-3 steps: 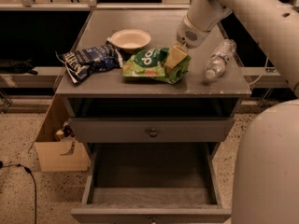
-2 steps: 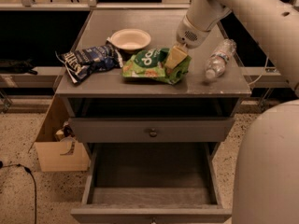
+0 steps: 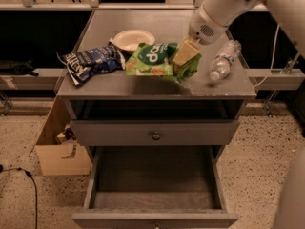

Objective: Place green rice chip bag into middle drawer

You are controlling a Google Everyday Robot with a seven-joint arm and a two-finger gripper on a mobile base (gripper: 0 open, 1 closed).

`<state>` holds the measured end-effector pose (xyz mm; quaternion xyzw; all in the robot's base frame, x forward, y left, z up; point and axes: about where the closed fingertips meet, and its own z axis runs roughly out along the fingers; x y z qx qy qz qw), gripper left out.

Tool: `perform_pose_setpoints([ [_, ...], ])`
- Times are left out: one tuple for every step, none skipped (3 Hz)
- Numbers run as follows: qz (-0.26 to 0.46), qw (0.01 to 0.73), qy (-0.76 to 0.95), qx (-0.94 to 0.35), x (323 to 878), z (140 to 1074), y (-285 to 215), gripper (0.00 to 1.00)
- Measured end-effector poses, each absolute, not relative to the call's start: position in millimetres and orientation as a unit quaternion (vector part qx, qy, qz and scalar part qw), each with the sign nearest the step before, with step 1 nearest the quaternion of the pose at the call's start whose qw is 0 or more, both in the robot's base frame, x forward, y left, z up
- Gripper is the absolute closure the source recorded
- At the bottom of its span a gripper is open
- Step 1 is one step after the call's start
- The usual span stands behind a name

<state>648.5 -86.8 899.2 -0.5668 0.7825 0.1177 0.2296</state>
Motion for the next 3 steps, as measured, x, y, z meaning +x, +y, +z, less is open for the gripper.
perform_pose_setpoints([
  [0.179,0.324,0.748,-0.550,635.7,945.5,-102.4,1.00],
  [0.248,0.412,0.696,-0.534,606.1,999.8,-119.7,1.00],
  [0.292,0.438,0.672,-0.521,590.0,1023.4,-116.1,1.00],
])
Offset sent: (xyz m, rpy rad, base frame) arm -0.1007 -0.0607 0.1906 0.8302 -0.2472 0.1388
